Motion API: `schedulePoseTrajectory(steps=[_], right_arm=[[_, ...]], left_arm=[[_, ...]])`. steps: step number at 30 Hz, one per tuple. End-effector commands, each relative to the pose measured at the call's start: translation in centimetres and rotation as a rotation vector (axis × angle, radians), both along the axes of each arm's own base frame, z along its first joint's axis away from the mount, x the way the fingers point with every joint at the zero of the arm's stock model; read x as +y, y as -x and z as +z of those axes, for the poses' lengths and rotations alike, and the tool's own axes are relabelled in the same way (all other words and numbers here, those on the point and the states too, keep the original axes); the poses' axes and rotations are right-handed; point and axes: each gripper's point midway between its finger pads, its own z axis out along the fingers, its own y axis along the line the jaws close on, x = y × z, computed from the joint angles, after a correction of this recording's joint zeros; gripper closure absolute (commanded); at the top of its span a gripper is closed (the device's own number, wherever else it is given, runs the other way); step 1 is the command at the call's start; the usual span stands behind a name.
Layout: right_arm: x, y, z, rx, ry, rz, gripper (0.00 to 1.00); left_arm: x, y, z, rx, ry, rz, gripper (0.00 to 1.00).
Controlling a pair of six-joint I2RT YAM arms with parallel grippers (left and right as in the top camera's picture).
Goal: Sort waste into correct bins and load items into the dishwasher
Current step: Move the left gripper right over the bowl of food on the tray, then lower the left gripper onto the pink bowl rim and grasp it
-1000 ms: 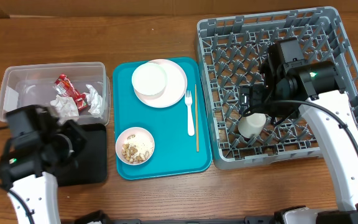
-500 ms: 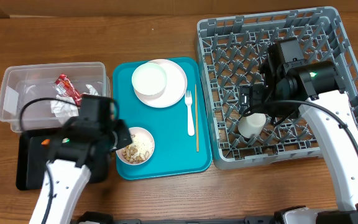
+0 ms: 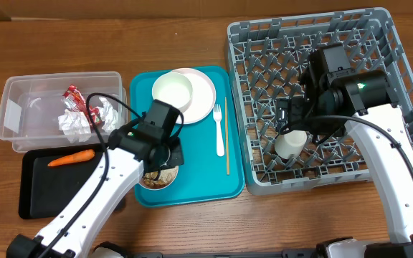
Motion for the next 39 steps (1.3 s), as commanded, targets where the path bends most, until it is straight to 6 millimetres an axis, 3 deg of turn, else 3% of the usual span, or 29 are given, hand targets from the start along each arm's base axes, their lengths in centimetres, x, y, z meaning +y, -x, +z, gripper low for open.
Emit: schedulePoseTrajectory(steps=[1, 7, 10, 18, 25, 30, 39], right_arm=[[0.2, -0.3, 1.0, -0.035, -0.011, 0.010, 0.00], [0.2, -0.3, 1.0, -0.035, -0.011, 0.010, 0.00], [0.2, -0.3, 1.0, -0.035, -0.011, 0.010, 0.00], [0.2, -0.3, 1.0, -0.035, -0.011, 0.010, 0.00], [0.2, -0.3, 1.0, -0.035, -0.011, 0.010, 0.00], [0.2, -0.3, 1.0, -0.035, -0.011, 0.010, 0.00], [0.2, -0.3, 1.0, -0.035, -0.011, 0.010, 0.00]], left_arm=[[-0.7, -1.2, 0.8, -0.042, -0.012, -0.001, 0.96], [-0.5, -1.5, -0.1, -0.035, -0.053, 0.000, 0.95], [-0.6, -1.5, -0.7, -0.018, -0.053, 0.016, 0.88], [-0.8, -1.5, -2.8, 0.039, -0.079, 0.016, 0.90], [-1.2, -1.9, -3.4, 0.042, -0.065, 0.013, 0.88], [-1.5, -2.3, -3.3, 0.028, -0.054, 0.013, 0.73], [-1.6, -2.5, -3.7, 0.028, -0.054, 0.012, 0.79]])
